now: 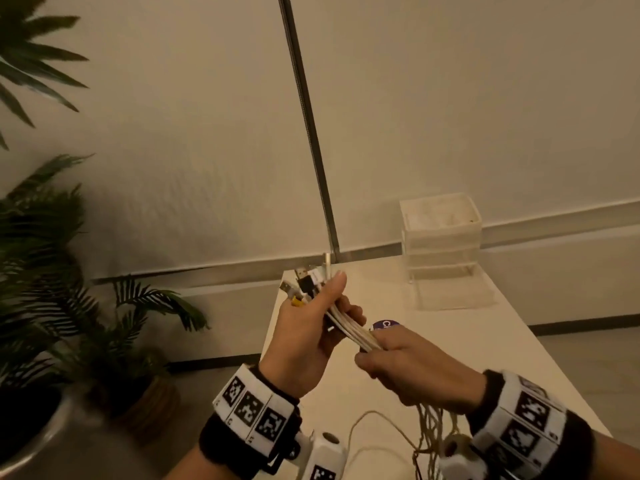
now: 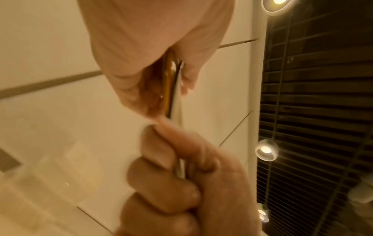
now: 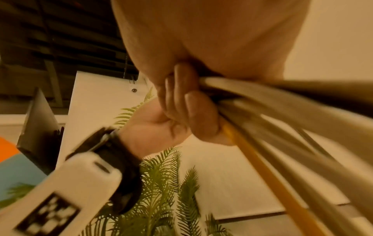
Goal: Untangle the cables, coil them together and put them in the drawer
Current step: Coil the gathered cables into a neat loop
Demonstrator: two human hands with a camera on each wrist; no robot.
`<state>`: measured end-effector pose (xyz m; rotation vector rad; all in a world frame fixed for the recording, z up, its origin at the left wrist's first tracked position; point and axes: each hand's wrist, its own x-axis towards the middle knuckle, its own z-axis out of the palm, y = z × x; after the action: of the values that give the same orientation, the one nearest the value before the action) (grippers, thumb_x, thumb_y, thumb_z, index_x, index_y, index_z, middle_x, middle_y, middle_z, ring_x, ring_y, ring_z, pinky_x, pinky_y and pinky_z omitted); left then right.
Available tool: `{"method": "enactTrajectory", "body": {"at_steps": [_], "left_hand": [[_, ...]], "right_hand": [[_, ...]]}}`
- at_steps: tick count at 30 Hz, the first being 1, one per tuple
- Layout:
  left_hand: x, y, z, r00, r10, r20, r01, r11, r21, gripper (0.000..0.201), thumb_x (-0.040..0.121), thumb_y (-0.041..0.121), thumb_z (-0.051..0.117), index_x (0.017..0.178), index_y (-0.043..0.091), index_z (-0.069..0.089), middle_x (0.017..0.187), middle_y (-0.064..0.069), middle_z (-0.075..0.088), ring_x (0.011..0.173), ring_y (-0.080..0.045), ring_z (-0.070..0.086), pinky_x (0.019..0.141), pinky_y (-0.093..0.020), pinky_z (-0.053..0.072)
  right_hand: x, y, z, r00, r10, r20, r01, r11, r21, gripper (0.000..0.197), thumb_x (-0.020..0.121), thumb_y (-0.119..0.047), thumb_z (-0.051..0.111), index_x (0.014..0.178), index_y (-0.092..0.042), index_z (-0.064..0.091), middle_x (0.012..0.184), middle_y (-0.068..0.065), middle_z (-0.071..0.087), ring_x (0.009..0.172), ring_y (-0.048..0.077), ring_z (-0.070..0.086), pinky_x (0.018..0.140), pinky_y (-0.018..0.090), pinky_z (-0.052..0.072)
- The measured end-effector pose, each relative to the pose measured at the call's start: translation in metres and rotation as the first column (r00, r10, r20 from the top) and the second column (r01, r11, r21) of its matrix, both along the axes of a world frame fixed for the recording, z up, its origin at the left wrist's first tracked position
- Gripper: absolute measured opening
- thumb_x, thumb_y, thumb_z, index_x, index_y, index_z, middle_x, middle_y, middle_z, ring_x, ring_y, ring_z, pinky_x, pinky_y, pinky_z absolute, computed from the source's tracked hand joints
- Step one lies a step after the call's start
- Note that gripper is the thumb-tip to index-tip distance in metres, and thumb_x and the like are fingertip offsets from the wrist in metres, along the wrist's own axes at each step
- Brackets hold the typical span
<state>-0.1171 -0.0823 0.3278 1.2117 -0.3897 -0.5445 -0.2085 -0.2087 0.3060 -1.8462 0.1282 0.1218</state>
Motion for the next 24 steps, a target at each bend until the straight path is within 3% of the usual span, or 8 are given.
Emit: {"method": "enactTrajectory", "body": {"at_steps": [3, 6, 7, 9, 11, 14, 17, 24], "left_hand": [[0.005, 0.028, -0.005, 0.999, 0.017, 0.037, -0.02, 0.997, 0.07, 0.061, 0.076, 0.04, 0.077, 0.114, -0.003, 0.057, 0.101, -0.016, 0.066, 0.097, -0.028, 0.065, 0.087, -0.043, 0.055], [-0.005, 0.049, 0.005, 0.906, 0.311, 0.289, -0.346, 0.935, 0.077, 0.113, 0.051, 0.059, 0.087, 0.145, 0.021, 0.036, 0.137, -0.001, 0.054, 0.124, -0.02, 0.054, 0.103, -0.045, 0.046], [-0.015, 0.053, 0.012, 0.759, 0.377, 0.532, -0.48, 0.875, 0.064, 0.112, 0.055, 0.059, 0.085, 0.147, 0.026, 0.03, 0.145, 0.003, 0.045, 0.131, -0.015, 0.046, 0.108, -0.042, 0.039], [-0.032, 0.056, 0.02, 0.175, 0.088, 0.981, -0.536, 0.844, 0.02, 0.097, 0.07, 0.044, 0.078, 0.148, 0.017, 0.027, 0.153, -0.001, 0.034, 0.143, -0.018, 0.03, 0.116, -0.043, 0.027], [-0.035, 0.044, 0.015, -0.193, -0.42, 0.887, -0.508, 0.816, 0.276, 0.091, 0.074, 0.032, 0.071, 0.149, 0.014, 0.023, 0.157, 0.0, 0.03, 0.15, -0.02, 0.015, 0.12, -0.052, 0.009], [-0.015, 0.025, -0.009, 0.056, -0.698, 0.714, -0.437, 0.626, 0.646, 0.076, 0.083, 0.028, 0.063, 0.148, 0.021, 0.023, 0.148, 0.006, 0.043, 0.143, -0.011, 0.029, 0.122, -0.044, 0.005], [0.0, 0.018, -0.018, 0.232, -0.615, 0.754, -0.257, 0.708, 0.657, 0.021, 0.09, 0.026, 0.063, 0.11, 0.019, 0.06, 0.097, 0.004, 0.068, 0.086, -0.013, 0.061, 0.083, -0.037, 0.052], [0.023, 0.003, 0.0, 0.588, -0.609, 0.533, 0.123, 0.718, 0.685, 0.017, 0.089, 0.023, 0.063, 0.078, 0.01, 0.061, 0.06, 0.004, 0.057, 0.055, -0.015, 0.06, 0.06, -0.042, 0.056]], "right_hand": [[0.004, -0.01, 0.009, 1.0, 0.027, -0.007, -0.028, 0.994, -0.101, 0.043, 0.093, -0.045, 0.054, 0.062, -0.02, 0.038, 0.05, -0.003, 0.034, 0.041, 0.011, 0.025, 0.043, 0.024, 0.026], [0.007, -0.016, 0.015, 0.996, 0.041, -0.075, -0.05, 0.992, -0.113, 0.046, 0.092, -0.048, 0.055, 0.061, -0.019, 0.035, 0.047, -0.003, 0.031, 0.04, 0.012, 0.022, 0.042, 0.022, 0.023], [0.007, -0.017, 0.017, 0.993, 0.05, -0.106, -0.06, 0.994, -0.092, 0.047, 0.093, -0.045, 0.056, 0.058, -0.019, 0.036, 0.047, -0.002, 0.03, 0.039, 0.013, 0.021, 0.041, 0.021, 0.023], [0.008, -0.018, 0.022, 0.98, 0.108, -0.168, -0.115, 0.993, -0.037, 0.047, 0.092, -0.041, 0.057, 0.055, -0.019, 0.038, 0.047, -0.001, 0.03, 0.038, 0.012, 0.022, 0.039, 0.02, 0.023], [0.007, -0.017, 0.027, 0.955, 0.2, -0.218, -0.203, 0.979, 0.012, 0.039, 0.084, -0.04, 0.058, 0.057, -0.017, 0.041, 0.05, -0.001, 0.031, 0.04, 0.012, 0.023, 0.041, 0.024, 0.022], [0.005, -0.013, 0.031, 0.924, 0.278, -0.263, -0.276, 0.96, 0.044, 0.028, 0.077, -0.029, 0.057, 0.058, -0.015, 0.041, 0.053, 0.002, 0.029, 0.041, 0.014, 0.023, 0.045, 0.029, 0.021], [0.006, -0.019, 0.027, 0.93, 0.253, -0.265, -0.255, 0.967, 0.028, 0.032, 0.084, -0.022, 0.059, 0.057, -0.015, 0.043, 0.05, 0.002, 0.031, 0.04, 0.015, 0.026, 0.043, 0.025, 0.024], [0.005, -0.049, 0.031, 0.971, 0.162, -0.178, -0.173, 0.984, -0.049, 0.026, 0.089, -0.018, 0.065, 0.067, -0.01, 0.053, 0.047, 0.001, 0.041, 0.04, 0.018, 0.035, 0.046, 0.026, 0.036]]}}
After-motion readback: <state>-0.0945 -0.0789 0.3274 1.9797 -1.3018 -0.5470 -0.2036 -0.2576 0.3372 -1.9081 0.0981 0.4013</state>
